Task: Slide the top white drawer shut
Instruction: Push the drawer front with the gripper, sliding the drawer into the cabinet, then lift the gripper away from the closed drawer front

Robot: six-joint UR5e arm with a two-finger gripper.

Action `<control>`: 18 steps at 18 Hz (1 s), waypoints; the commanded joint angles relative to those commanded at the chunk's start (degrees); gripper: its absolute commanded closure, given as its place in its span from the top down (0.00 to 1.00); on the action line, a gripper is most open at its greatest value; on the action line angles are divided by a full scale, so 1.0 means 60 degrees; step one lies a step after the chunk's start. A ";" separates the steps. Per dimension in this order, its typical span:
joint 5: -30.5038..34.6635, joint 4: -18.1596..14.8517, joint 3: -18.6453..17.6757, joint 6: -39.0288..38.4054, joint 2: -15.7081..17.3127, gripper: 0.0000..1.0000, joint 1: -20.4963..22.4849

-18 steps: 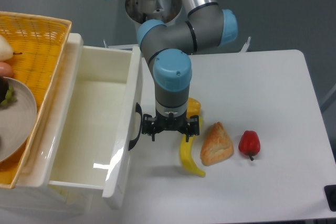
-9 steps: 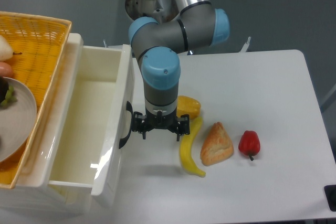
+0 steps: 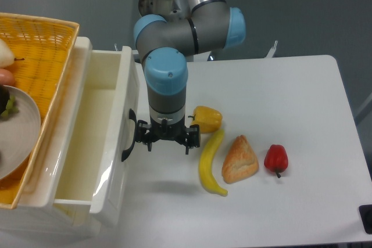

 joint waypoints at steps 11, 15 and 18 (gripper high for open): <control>-0.0015 0.0000 -0.0015 -0.0058 0.0058 1.00 -0.0527; 0.0000 -0.0015 -0.0029 -0.0234 0.0088 1.00 -0.0674; 0.0029 0.0000 -0.0029 -0.0234 0.0059 1.00 -0.0762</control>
